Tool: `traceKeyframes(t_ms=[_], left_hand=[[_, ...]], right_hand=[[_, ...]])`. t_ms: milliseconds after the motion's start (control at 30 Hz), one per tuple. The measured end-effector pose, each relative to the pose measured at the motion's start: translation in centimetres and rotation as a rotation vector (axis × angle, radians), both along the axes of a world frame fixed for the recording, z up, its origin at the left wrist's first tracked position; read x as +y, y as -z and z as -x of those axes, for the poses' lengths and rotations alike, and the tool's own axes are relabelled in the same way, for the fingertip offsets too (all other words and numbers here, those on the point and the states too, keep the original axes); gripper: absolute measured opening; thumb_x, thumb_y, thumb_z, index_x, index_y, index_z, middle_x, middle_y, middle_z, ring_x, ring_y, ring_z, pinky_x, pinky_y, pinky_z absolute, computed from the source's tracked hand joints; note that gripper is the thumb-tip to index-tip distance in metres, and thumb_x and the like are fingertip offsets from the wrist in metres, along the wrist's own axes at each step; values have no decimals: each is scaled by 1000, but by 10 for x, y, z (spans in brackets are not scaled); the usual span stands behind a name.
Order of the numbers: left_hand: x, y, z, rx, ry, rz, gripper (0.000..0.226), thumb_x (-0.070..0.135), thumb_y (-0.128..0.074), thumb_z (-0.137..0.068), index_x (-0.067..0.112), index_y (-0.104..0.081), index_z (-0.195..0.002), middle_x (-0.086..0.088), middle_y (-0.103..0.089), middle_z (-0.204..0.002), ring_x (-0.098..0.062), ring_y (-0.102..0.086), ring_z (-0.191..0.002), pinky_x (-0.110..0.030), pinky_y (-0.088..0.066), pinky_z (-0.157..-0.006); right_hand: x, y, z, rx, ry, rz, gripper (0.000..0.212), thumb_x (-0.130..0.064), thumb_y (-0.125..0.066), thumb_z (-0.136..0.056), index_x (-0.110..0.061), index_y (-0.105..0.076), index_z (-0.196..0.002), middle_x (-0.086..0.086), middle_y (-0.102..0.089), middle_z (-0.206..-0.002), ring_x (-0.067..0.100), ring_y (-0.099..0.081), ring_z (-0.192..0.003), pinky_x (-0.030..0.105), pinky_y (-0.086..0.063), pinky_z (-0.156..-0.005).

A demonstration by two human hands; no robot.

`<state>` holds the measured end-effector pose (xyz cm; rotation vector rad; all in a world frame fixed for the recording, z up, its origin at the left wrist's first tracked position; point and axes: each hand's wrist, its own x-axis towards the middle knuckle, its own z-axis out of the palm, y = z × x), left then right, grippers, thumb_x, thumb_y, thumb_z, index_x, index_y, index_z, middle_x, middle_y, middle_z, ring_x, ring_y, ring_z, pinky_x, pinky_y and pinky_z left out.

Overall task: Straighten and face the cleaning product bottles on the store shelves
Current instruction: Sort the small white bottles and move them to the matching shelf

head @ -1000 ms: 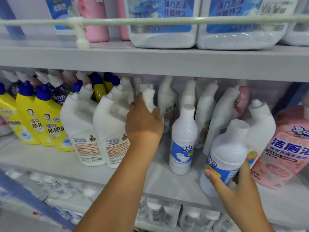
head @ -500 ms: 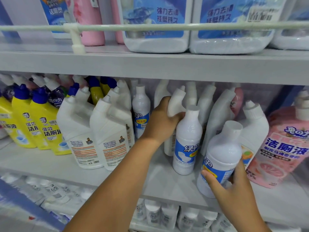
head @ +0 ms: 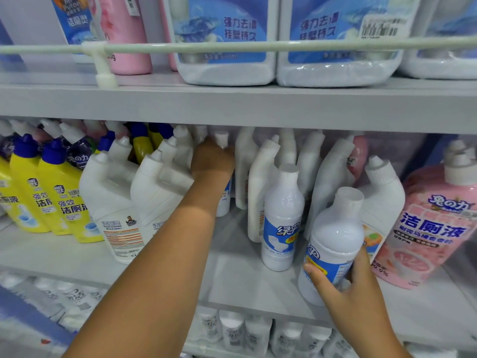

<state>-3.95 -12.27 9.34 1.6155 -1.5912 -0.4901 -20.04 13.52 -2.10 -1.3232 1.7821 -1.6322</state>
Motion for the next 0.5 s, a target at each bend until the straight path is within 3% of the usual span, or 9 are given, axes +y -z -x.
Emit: traceKeyframes(t_ms=[100, 200, 300, 367, 433, 500], left_hand=[[12, 4, -4, 12, 84, 51, 25, 29, -63, -94, 7, -53, -92, -12, -62, -96, -31, -63, -97, -29, -37, -69], [47, 11, -17, 172, 125, 199, 21, 26, -67, -92, 7, -57, -90, -5, -65, -87, -28, -63, -88, -34, -47, -72], [93, 7, -37, 301, 120, 280, 11, 26, -68, -95, 25, -61, -102, 12, -66, -88, -13, -64, -88, -19, -46, -74], [120, 4, -54, 400, 140, 277, 14, 26, -69, -95, 27, -65, -108, 12, -71, -94, -4, -67, -87, -8, -47, -72], [136, 6, -69, 426, 161, 217, 11, 28, -69, -95, 34, -67, -104, 15, -73, -90, 3, -68, -83, -4, -46, -66], [143, 14, -79, 395, 209, 155, 14, 27, -70, -93, 40, -67, -98, 22, -74, -89, 6, -68, -85, -3, -46, -66]], right_hand=[[1, -1, 1, 1, 3, -24, 85, -51, -78, -63, -36, -47, -141, -27, -62, -126, -8, -60, -113, 6, -47, -87], [2, -1, 5, 195, 99, -71, 86, -70, -74, -68, -35, -46, -141, -18, -51, -127, 5, -58, -112, 27, -48, -90], [2, -2, 12, 265, 126, -117, 90, -74, -71, -66, -29, -48, -140, -12, -48, -126, 14, -56, -114, 33, -45, -90], [2, -3, 13, 245, 103, -120, 90, -69, -73, -64, -26, -49, -139, -8, -49, -128, 11, -54, -116, 36, -46, -96], [5, -7, 11, 223, 147, -53, 89, -71, -78, -62, -30, -49, -134, -9, -49, -123, 5, -53, -111, 37, -48, -98], [13, -19, 6, 224, 250, 113, 87, -74, -75, -57, -35, -49, -131, -19, -47, -119, 19, -55, -107, 34, -48, -90]])
